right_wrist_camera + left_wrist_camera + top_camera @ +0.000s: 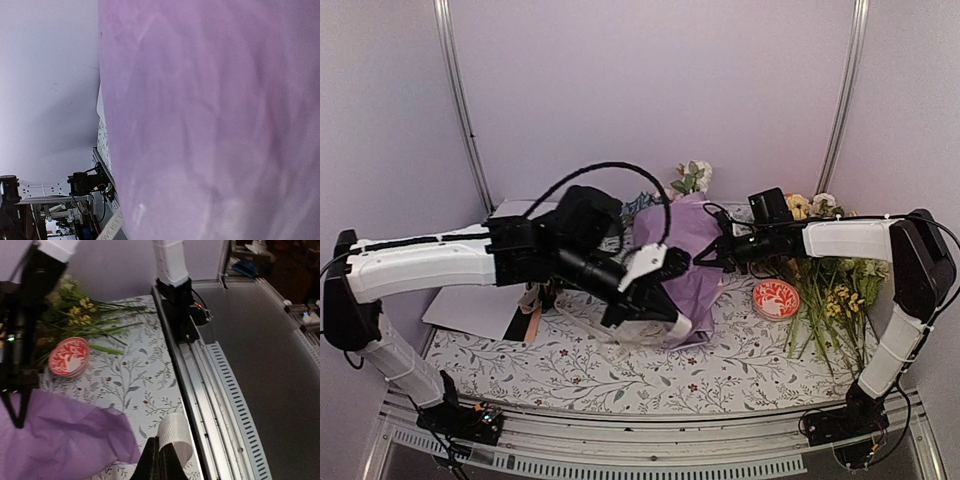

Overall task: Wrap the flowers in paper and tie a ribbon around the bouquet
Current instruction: Place the ribbon at the center of the board.

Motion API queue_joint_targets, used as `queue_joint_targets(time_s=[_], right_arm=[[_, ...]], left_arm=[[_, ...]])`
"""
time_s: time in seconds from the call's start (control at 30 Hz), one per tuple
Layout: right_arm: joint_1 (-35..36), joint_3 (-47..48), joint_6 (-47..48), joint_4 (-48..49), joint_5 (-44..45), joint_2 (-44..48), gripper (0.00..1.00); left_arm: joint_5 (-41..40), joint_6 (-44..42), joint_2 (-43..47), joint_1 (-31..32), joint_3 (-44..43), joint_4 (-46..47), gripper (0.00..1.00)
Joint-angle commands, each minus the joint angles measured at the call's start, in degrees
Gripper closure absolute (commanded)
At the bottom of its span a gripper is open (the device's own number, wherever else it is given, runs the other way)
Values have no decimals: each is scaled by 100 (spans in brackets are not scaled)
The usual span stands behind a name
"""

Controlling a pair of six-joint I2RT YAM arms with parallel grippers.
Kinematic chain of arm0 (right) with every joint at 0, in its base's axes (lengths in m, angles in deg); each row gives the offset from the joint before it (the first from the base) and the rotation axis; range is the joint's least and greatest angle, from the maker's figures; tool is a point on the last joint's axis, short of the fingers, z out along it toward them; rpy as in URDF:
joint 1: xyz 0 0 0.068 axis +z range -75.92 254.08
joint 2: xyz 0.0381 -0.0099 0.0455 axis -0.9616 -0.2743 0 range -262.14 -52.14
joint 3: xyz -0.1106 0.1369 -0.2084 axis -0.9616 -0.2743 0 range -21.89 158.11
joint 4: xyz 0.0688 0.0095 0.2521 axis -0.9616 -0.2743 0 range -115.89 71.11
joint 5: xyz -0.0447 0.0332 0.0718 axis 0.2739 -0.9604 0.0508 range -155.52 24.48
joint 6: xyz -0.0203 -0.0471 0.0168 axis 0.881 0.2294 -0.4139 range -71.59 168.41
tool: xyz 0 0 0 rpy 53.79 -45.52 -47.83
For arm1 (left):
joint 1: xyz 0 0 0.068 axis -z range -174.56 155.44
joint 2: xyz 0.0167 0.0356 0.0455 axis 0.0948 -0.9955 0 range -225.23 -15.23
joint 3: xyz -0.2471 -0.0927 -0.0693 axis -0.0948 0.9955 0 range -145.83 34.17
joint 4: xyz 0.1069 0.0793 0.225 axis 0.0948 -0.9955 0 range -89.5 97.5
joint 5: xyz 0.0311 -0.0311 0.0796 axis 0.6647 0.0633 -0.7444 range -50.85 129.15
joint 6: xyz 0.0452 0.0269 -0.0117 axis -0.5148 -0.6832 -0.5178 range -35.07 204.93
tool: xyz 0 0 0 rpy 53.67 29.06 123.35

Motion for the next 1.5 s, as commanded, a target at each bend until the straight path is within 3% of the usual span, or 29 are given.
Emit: queue_joint_targets(time_s=[0.0, 0.13, 0.27, 0.33, 0.47, 0.6, 0.77, 0.9, 1.03, 1.07, 1.1, 1.13, 1.17, 1.27, 1.33, 1.47], right_arm=[[-50, 226, 59, 284, 50, 267, 100], [-50, 241, 116, 223, 97, 283, 100], [-50, 260, 207, 147, 123, 311, 100], [-43, 304, 256, 107, 38, 274, 100], [-50, 324, 382, -3, 18, 253, 100], [-46, 311, 416, -20, 61, 264, 100], [-48, 422, 538, -104, -126, 188, 100], [-50, 423, 674, -187, -87, 163, 100], [-48, 396, 651, -178, -99, 146, 100], [-49, 395, 649, -178, -113, 132, 100], [-46, 394, 642, -184, -133, 123, 100], [-42, 395, 647, -211, -133, 112, 100], [-43, 392, 670, -261, -109, 113, 100], [-41, 328, 723, -283, -114, 150, 100], [-42, 288, 721, -276, -94, 177, 100], [-43, 234, 713, -266, -115, 196, 100]], left_arm=[[-104, -1194, -1418, 1029, -1393, -971, 100], [-973, -1502, -2395, 1126, -2438, -1076, 100], [-1810, -1921, -2902, 1099, -2784, -518, 100], [-1713, -2255, -3158, 1095, -3013, -642, 100], [-1084, -2828, -3917, 1106, -3848, -1841, 100], [-1627, -2899, -4471, 1078, -4556, -2150, 100], [-2807, -3103, -4482, 1063, -4182, -1317, 100], [-3153, -3275, -4560, 1080, -3965, -861, 100], [-5266, -2861, -4528, 981, -3370, 1748, 99], [-5126, -2739, -4529, 939, -3550, 1658, 80], [-4839, -2560, -4519, 925, -3644, 1386, 49], [-4517, -2413, -4451, 935, -3701, 1173, 27], [-4246, -2355, -4373, 963, -3633, 1017, 14], [-3434, -2316, -4031, 1091, -3249, 616, 1], [-2861, -2126, -3817, 1108, -3123, 309, 1], [-2451, -1531, -3284, 1064, -2909, 106, 1]])
